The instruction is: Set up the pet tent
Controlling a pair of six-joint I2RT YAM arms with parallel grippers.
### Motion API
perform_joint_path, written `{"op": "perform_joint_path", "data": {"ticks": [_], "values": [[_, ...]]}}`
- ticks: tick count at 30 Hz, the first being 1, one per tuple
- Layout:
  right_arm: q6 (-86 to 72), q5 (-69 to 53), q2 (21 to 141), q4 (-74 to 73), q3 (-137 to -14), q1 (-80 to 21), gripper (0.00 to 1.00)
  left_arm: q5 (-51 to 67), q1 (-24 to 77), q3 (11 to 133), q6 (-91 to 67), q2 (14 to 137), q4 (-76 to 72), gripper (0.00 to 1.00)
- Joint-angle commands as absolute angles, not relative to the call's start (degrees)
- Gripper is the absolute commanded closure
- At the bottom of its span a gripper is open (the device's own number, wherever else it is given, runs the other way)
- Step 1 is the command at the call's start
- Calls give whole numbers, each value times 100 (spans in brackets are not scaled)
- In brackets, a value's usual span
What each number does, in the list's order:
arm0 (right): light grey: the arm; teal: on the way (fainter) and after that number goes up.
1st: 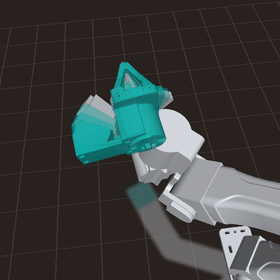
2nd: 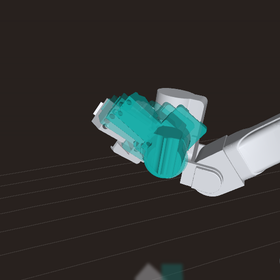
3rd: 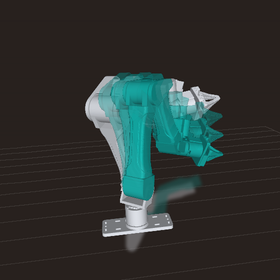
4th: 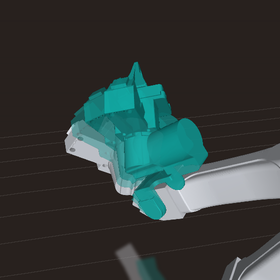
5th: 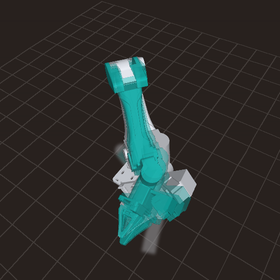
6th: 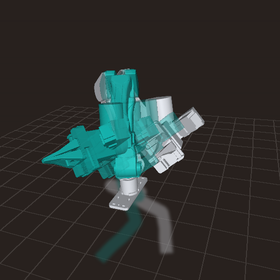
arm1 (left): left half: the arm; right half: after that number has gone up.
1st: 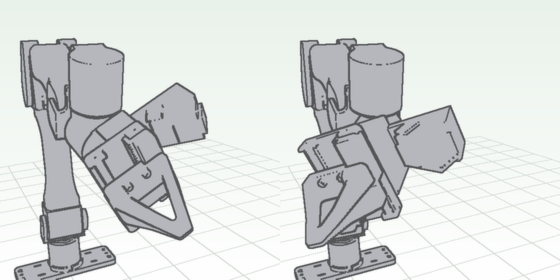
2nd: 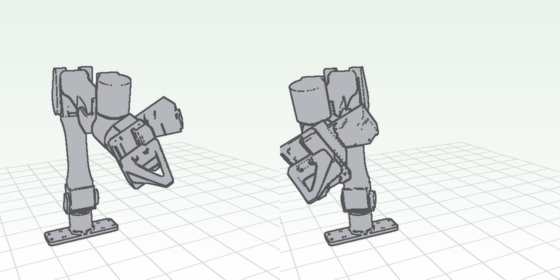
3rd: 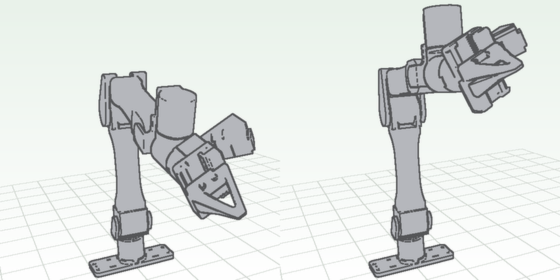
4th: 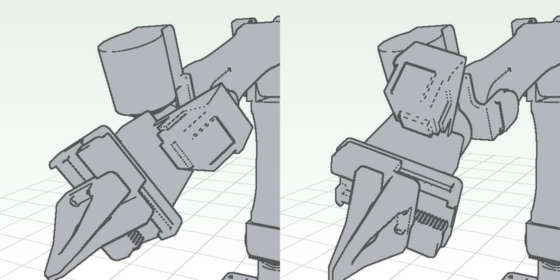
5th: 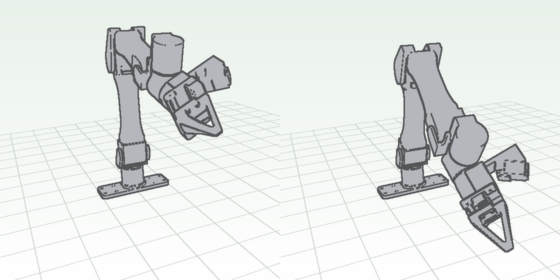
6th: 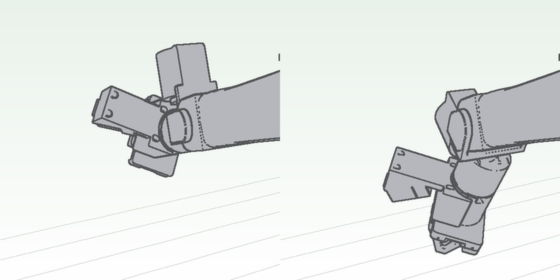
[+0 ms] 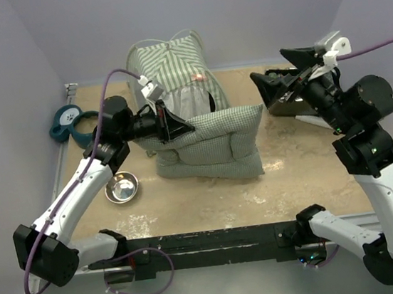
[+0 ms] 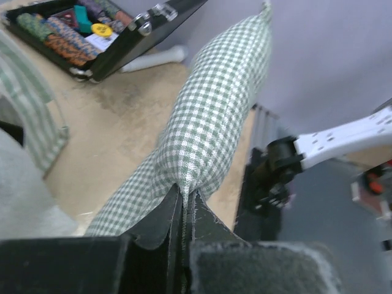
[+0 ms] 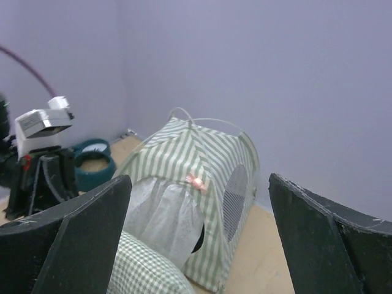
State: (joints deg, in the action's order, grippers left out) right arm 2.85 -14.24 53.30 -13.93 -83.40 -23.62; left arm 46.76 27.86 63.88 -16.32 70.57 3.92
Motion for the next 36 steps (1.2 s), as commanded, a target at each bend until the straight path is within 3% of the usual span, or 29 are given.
{"op": "perform_joint_path", "data": {"ticks": [1,5,9,13,20,25,32,36], "values": [[-808,-931,5125,-1660,-8193,-2136,1,5564,2620,6197,-4841,6663,-1618,100],[-818,-1081,4826,-1968,-7630,-2039,1,5291,2215,6353,-5212,6443,-1002,100],[-510,-872,4641,-1916,-7103,-2039,1,5669,2399,7135,-5159,6688,-1679,100],[-439,-817,4667,-2047,-7119,-2039,2,4803,2479,7427,-5519,6619,-130,100],[-220,-1018,4878,-2961,-6900,-2039,4,2929,1382,5320,-5898,5678,2037,100],[-500,-2906,5255,-3032,-6654,-2039,10,1689,1090,4080,-5380,5739,3014,100],[-1967,-3797,5485,-2647,-5355,-2039,15,1319,1072,3560,-5159,5757,2962,100],[-2512,-2946,5589,-2330,-4458,-2048,12,1432,1072,3586,-5054,5775,2839,98]]}}
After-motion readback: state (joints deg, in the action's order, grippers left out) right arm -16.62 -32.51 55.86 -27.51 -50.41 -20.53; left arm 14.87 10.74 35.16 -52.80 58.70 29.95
